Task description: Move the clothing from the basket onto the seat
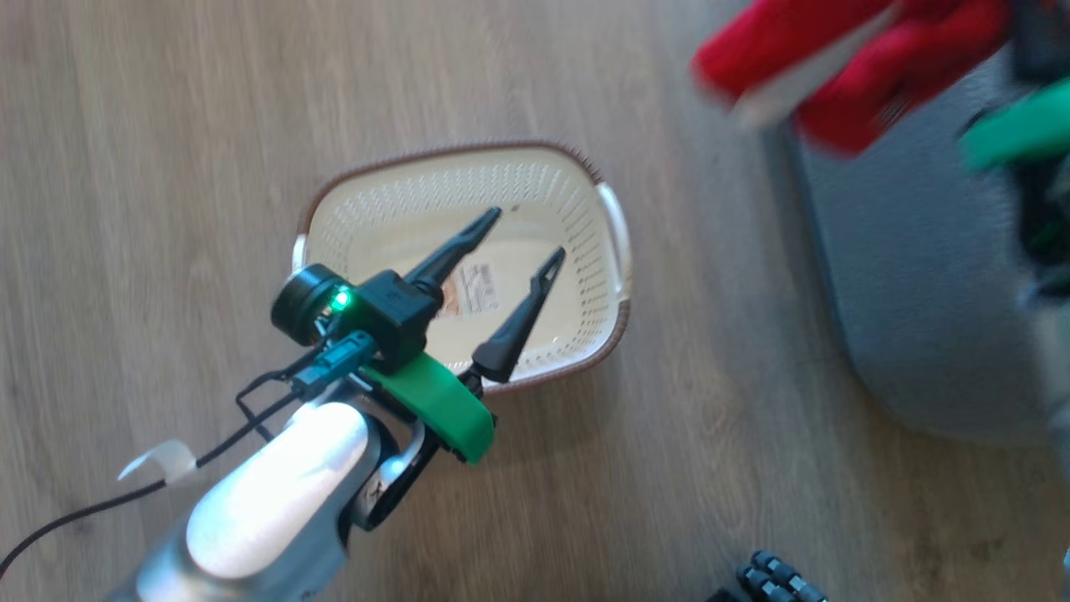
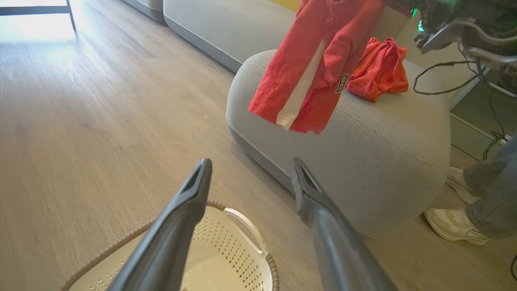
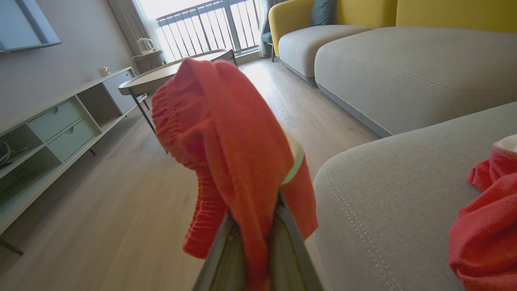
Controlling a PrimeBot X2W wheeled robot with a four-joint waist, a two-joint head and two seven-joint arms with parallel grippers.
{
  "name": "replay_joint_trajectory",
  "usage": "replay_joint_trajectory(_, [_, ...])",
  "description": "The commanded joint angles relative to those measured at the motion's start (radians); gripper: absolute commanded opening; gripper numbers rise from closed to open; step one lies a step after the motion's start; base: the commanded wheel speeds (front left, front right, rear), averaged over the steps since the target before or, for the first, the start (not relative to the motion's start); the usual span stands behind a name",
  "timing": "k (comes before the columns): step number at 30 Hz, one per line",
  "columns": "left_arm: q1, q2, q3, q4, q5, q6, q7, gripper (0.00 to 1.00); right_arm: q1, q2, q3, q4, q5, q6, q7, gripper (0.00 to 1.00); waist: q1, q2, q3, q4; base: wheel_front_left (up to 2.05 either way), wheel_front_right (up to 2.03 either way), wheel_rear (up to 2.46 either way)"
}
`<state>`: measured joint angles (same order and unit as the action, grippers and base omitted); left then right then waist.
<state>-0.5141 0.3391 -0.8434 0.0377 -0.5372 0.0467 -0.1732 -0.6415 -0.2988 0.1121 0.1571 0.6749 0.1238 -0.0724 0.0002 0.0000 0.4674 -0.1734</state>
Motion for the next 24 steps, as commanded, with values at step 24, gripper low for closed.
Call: replay_joint_trajectory(24, [0.068, -0.04, 0.097, -0.03, 0.005, 0.061, -0.085, 1.0, -0.787, -0.339, -0.841, 0.723, -0.377, 0.007, 0.031, 0.0, -0.0002, 0.0, 0.25, 0.227, 0.0, 0.0, 0.0])
